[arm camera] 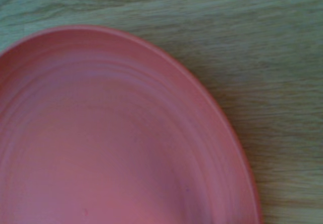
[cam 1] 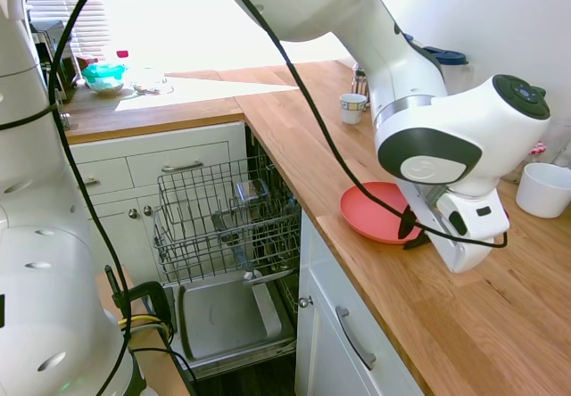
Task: Put the plate in the dishwasher
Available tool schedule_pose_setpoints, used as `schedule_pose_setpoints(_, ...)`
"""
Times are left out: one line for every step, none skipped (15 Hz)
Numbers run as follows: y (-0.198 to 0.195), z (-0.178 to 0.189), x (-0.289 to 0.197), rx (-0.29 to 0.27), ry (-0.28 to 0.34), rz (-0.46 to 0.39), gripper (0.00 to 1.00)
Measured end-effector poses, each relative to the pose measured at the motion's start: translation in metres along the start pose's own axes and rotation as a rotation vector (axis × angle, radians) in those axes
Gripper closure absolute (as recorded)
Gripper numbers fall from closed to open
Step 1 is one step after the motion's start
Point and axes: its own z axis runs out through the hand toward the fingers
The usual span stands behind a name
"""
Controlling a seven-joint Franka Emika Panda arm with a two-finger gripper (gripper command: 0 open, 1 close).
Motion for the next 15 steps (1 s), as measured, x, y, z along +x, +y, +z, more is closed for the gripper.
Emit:
schedule_pose_setpoints(-0.001, -0.001, 0.000, 0.005, -0.003, 0.000, 1.00)
schedule_pose_setpoints(-0.002, -0.002, 0.000, 0.013, -0.006, 0.001, 1.00)
schedule_pose_setpoints(-0.003, -0.002, 0.000, 0.017, -0.007, -0.004, 1.00)
schedule_pose_setpoints(-0.003, -0.003, 0.000, 0.019, -0.007, -0.008, 1.00)
schedule_pose_setpoints(-0.003, -0.003, 0.000, 0.021, -0.006, -0.011, 1.00)
schedule_pose_setpoints(-0.004, -0.005, -0.001, 0.024, -0.005, -0.014, 1.00)
schedule_pose_setpoints(-0.007, -0.008, -0.003, 0.030, -0.001, -0.020, 1.00)
schedule_pose_setpoints(-0.012, -0.014, -0.005, 0.038, 0.003, -0.030, 1.00)
schedule_pose_setpoints(-0.022, -0.024, -0.010, 0.048, 0.003, -0.048, 1.00)
schedule_pose_setpoints(-0.037, -0.037, -0.017, 0.054, 0.001, -0.069, 1.00)
schedule_pose_setpoints(-0.055, -0.054, -0.025, 0.059, 0.010, -0.086, 1.00)
schedule_pose_setpoints(-0.077, -0.075, -0.038, 0.060, 0.024, -0.108, 1.00)
schedule_pose_setpoints(-0.100, -0.099, -0.054, 0.053, 0.041, -0.133, 1.00)
schedule_pose_setpoints(-0.125, -0.125, -0.076, 0.039, 0.066, -0.161, 1.00)
schedule_pose_setpoints(-0.150, -0.152, -0.101, 0.020, 0.095, -0.192, 1.00)
